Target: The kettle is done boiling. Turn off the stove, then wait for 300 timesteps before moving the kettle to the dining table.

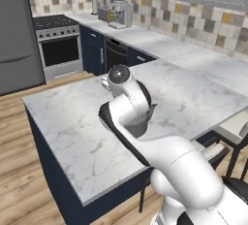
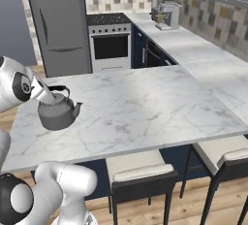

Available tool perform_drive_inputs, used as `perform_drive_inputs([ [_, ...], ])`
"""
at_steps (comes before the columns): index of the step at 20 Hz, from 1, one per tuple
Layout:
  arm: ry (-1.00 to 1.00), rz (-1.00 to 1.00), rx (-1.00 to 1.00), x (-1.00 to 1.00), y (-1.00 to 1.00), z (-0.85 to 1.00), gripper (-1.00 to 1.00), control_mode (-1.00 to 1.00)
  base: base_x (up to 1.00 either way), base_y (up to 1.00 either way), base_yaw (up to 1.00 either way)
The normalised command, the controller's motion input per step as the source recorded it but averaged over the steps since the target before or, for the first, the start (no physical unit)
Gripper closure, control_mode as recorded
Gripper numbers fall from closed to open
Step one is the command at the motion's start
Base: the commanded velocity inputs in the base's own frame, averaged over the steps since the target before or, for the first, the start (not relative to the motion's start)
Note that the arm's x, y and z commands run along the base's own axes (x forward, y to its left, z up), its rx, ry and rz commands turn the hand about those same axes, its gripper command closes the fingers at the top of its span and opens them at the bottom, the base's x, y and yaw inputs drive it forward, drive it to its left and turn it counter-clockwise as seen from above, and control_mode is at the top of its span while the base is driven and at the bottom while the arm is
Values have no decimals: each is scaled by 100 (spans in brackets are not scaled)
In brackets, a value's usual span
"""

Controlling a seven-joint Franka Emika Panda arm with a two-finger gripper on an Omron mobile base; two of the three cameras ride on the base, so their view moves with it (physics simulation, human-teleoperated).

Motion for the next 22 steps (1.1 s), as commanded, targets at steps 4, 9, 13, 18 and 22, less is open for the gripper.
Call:
perform_drive_inputs([
  [4,-10,0,0,12,-14,-39,100,-100,0,0,0],
  [9,-8,0,0,26,-31,-28,100,-100,0,0,0],
  [13,-3,0,0,44,-30,-20,100,-100,0,0,0],
  [18,-1,0,0,43,-30,-16,100,-100,0,0,0],
  [22,-3,0,0,36,-29,-13,100,-100,0,0,0],
])
